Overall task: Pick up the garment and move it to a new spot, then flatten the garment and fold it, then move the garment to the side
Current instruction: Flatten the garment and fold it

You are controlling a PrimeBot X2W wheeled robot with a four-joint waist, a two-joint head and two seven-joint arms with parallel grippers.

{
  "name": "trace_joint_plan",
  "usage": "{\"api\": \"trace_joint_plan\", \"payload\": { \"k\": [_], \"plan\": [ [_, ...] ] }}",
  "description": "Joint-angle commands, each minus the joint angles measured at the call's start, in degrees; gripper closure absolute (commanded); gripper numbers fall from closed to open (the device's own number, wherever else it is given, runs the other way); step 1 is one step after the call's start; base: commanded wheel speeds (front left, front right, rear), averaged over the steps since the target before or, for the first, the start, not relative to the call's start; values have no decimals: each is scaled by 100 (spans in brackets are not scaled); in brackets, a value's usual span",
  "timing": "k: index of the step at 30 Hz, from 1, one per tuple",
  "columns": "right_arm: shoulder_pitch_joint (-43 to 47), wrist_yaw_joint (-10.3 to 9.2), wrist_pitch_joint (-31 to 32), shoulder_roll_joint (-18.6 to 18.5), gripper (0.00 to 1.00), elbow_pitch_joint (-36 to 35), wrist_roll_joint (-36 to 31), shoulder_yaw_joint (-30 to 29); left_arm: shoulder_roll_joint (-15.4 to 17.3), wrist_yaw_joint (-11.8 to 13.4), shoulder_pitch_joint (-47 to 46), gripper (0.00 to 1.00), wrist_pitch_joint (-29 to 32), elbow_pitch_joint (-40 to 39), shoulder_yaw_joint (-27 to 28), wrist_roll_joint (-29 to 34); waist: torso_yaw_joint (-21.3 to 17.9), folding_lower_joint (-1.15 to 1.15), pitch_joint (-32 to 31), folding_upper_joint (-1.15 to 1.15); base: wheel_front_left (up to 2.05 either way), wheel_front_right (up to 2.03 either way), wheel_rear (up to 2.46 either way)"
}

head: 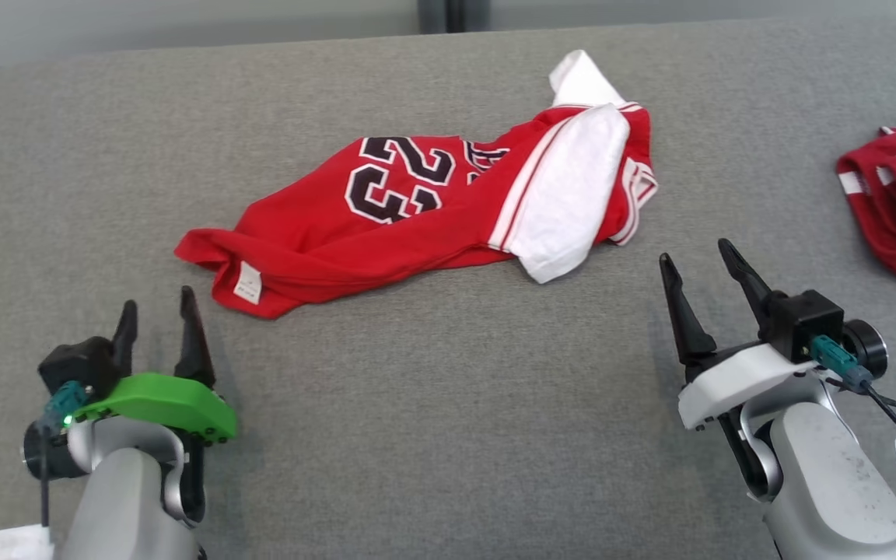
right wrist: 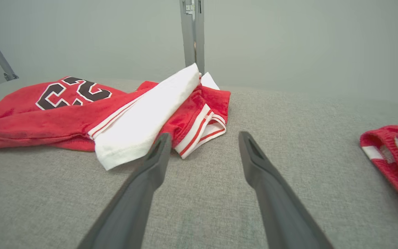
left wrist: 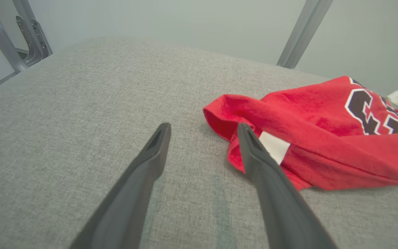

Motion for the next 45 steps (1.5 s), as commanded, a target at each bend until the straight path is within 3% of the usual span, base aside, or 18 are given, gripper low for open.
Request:
{"api": "trace_joint_plan", "payload": {
  "k": [1,8,13,25,39,41,42,43,45],
  "plan": [
    [-105,-8,1,-34,0,79,32,62,-48,-50,125,0,-15,-35,-18,94,577,0,-85,0,0,0,0],
    [-611,-9,1,-111,0,870,127,222,-286,-257,382,0,-16,-278,-272,208,1325,0,-28,0,0,0,0],
    [-667,-8,1,-59,0,1157,246,17,-290,-260,505,0,-16,-368,-545,-162,1576,0,38,0,0,0,0],
    [-140,-8,1,54,0,908,364,-530,-295,-182,550,0,-16,-555,-757,-371,1453,0,136,0,0,0,0],
    [-475,-8,1,82,0,945,267,-466,-292,-177,540,0,-16,-648,-889,-446,1524,0,232,0,0,0,0],
    [-448,-8,1,87,17,958,270,-447,-293,-180,603,0,-16,-636,-882,-456,1529,0,211,0,0,0,0],
    [-422,-8,1,89,13,971,277,-455,-293,-183,633,0,-16,-628,-882,-456,1528,0,185,0,0,0,0],
    [-388,-8,1,92,2,957,292,-503,-292,-184,668,0,-16,-613,-879,-459,1524,0,153,0,0,0,0],
    [-291,-8,1,110,0,857,326,-645,-292,-190,726,0,-16,-595,-864,-462,1512,0,85,0,0,0,0]
  ]
}}
